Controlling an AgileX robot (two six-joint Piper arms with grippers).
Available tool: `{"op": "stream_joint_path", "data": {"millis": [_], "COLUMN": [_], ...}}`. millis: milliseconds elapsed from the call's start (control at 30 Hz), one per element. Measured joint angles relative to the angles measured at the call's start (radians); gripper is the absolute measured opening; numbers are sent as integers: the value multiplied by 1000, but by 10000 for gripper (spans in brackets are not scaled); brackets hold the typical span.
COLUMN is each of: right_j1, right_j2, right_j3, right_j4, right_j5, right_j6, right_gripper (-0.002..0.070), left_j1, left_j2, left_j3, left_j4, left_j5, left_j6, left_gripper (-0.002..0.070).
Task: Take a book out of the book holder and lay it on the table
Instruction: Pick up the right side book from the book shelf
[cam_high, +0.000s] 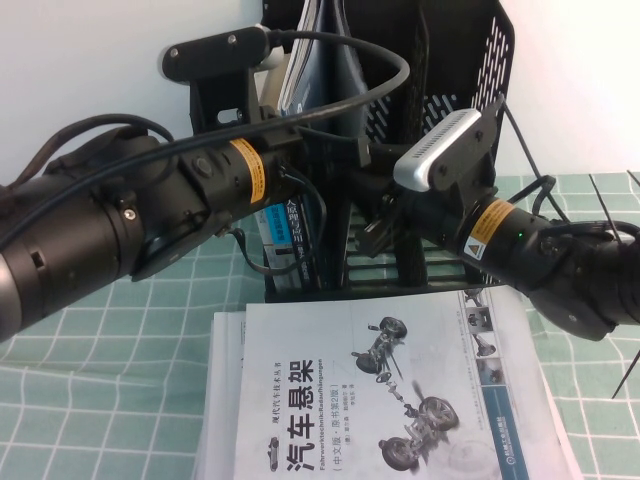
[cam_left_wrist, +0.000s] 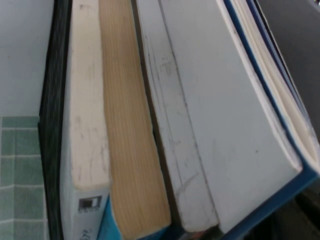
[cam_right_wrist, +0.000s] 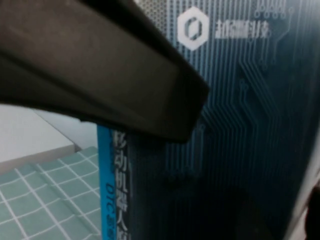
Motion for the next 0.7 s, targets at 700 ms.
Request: {"op": "stream_joint_path", "data": {"millis": [700], "right_j1": [7], "right_j2": [-276], "right_j3": [3], "right_j4": [112], "right_j5": [-71], "right_j6": [-273], "right_gripper": [8], "left_j1": [-42], "left_j2": [-232], "left_j3": [0], "left_j4": [-30], "left_j5": [104], "left_j6": [170], "left_gripper": [-3]}}
